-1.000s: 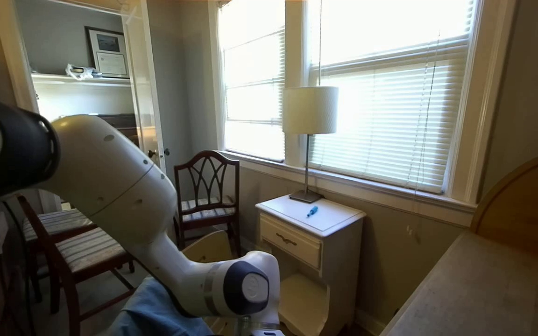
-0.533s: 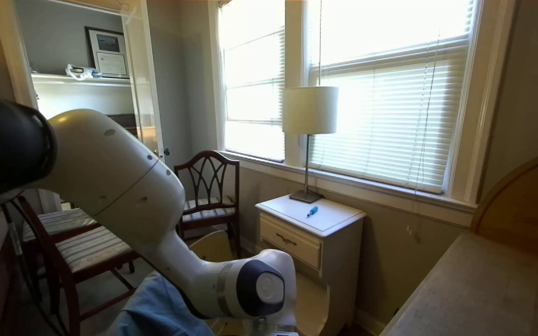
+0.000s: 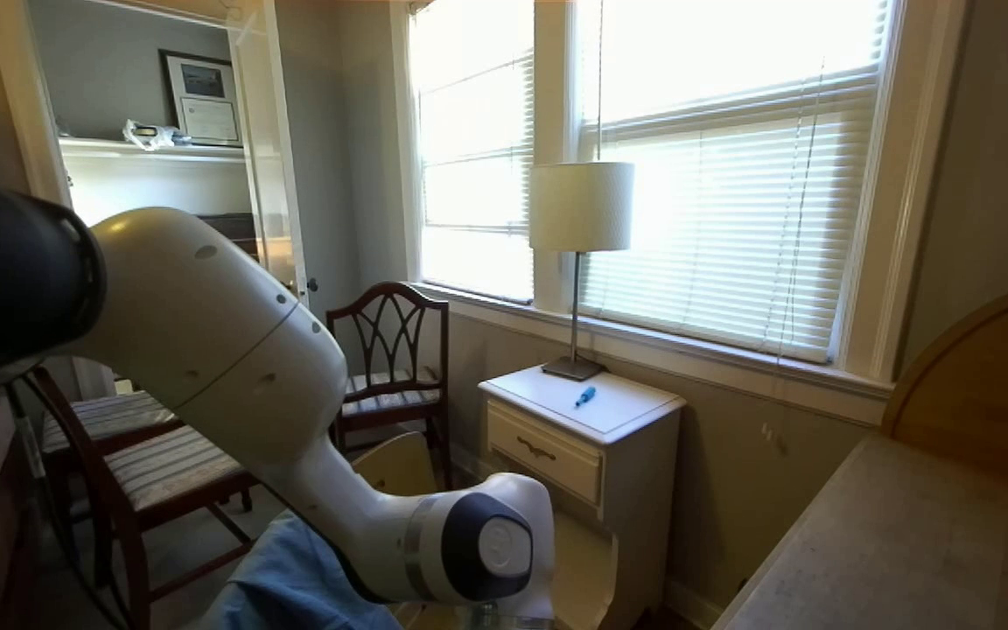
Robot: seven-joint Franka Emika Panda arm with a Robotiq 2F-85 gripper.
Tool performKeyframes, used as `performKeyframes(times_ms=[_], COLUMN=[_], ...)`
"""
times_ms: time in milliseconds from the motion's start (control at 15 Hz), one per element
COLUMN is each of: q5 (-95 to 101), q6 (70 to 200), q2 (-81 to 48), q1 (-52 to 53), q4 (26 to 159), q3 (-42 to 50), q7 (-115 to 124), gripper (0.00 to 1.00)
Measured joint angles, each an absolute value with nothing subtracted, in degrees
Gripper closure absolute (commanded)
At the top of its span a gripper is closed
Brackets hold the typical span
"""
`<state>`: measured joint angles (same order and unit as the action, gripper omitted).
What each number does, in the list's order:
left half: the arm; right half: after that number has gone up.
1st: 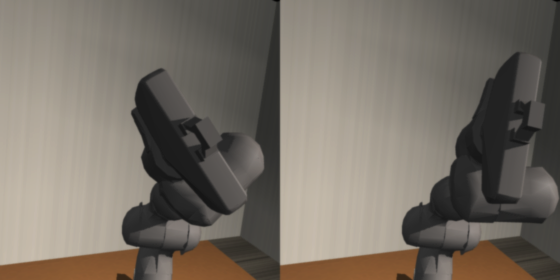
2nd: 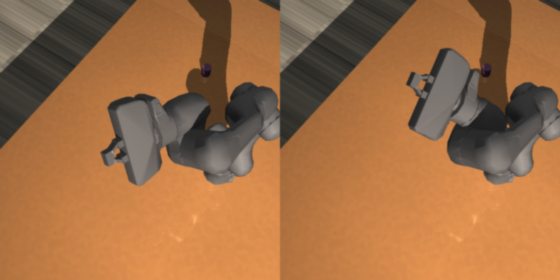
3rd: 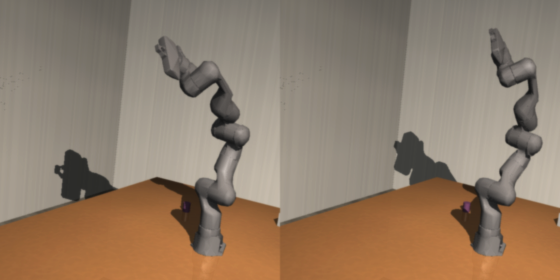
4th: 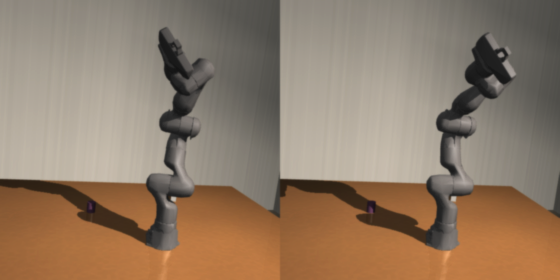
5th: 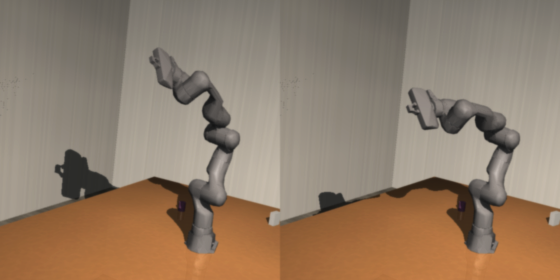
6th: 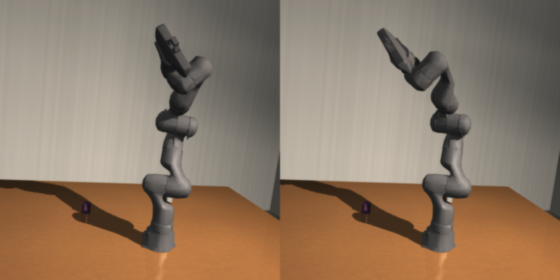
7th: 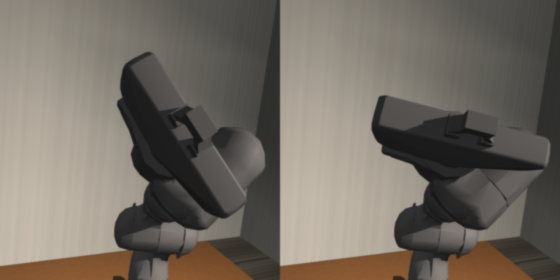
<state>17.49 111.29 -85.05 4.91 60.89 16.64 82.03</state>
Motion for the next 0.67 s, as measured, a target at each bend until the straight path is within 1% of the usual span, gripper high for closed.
performKeyframes(times_ms=[67, 267, 600, 667], q5=[17.5, 17.5, 17.5, 17.5], q6=[111.3, 111.0, 108.1, 107.7], q2=[-85.1, -85.1, -84.9, -84.9], q1=[4.8, 4.8, 4.9, 4.9], q4=[61.0, 61.3, 61.2, 61.1], q3=[16.6, 16.4, 16.3, 16.3], q7=[82.2, 83.1, 83.9, 83.9], gripper=[0.34, 0.57, 0.89, 0.9])
